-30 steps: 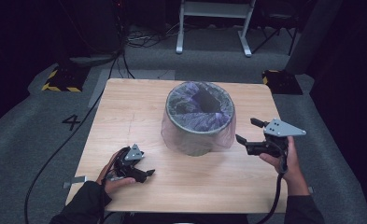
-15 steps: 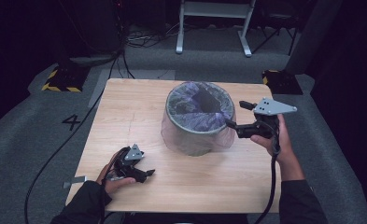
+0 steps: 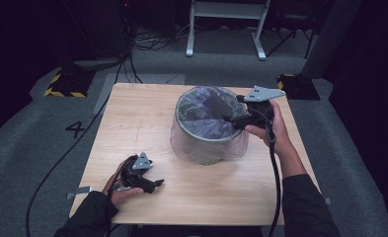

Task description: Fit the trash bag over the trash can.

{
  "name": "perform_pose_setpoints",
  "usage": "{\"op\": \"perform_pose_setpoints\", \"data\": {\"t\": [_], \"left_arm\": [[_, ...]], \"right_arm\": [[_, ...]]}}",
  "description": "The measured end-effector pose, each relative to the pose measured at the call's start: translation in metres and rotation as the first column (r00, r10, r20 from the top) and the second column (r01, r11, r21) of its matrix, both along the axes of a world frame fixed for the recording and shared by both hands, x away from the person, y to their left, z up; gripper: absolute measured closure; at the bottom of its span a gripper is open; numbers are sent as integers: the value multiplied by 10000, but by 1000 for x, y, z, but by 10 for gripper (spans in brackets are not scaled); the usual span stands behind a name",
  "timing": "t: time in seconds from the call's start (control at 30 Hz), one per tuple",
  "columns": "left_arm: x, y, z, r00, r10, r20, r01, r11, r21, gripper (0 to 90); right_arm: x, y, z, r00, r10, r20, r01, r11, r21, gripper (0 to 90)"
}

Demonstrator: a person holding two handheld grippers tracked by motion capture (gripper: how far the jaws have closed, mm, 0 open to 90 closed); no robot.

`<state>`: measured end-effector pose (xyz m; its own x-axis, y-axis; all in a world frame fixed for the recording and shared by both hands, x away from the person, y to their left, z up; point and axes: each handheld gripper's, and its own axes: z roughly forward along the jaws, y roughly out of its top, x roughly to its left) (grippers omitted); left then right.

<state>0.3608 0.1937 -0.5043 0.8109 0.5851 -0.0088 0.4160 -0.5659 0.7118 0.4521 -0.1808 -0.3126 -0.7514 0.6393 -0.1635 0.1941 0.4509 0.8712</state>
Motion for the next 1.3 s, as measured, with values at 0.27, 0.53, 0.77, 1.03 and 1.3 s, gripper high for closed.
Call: {"op": "perform_pose_setpoints", "data": {"t": [0.27,0.53,0.77,1.03,1.3], "left_arm": [[0,0,0,10000,-44,22,44,10000,4,141],[0,0,0,10000,-39,9,39,10000,-9,141],[0,0,0,10000,-39,-1,39,10000,-19,141],[0,0,0,10000,-44,3,44,10000,-18,141],[0,0,0,10000,-44,13,44,10000,-11,142]], "right_arm": [[15,20,-3,9985,134,-530,-139,9999,-84,176],[18,37,-10,9894,777,-1226,-891,9919,-908,189],[17,38,-13,9843,1112,-1372,-1301,9820,-1371,206],[20,41,-17,9792,981,-1774,-1349,9685,-2092,215],[25,51,-21,9675,553,-2468,-1362,9361,-3242,196]]}}
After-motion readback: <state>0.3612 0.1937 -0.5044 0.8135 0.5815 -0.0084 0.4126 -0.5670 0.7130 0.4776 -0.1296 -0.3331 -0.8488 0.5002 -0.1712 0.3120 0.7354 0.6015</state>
